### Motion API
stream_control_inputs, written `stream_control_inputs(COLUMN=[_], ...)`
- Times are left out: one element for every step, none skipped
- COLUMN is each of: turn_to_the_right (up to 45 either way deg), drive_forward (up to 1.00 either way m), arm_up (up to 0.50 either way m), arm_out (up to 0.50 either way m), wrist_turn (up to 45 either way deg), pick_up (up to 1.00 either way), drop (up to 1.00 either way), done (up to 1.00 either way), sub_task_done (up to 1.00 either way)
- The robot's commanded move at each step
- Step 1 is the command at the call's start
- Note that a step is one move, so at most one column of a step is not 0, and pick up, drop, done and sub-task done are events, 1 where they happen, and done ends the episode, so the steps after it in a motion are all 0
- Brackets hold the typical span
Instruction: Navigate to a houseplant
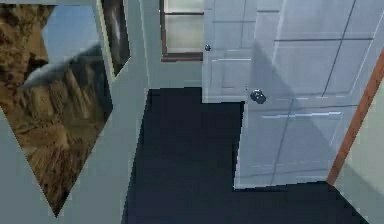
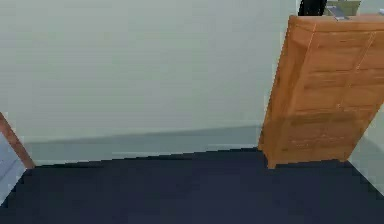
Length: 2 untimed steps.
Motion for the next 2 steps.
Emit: stream_control_inputs(turn_to_the_right=[0.0,0.0], drive_forward=[1.0,0.35], arm_up=[0.0,0.0], arm_out=[0.0,0.0], wrist_turn=[0.0,0.0], pick_up=[0.0,0.0], drop=[0.0,0.0], done=[0.0,0.0], sub_task_done=[0.0,0.0])
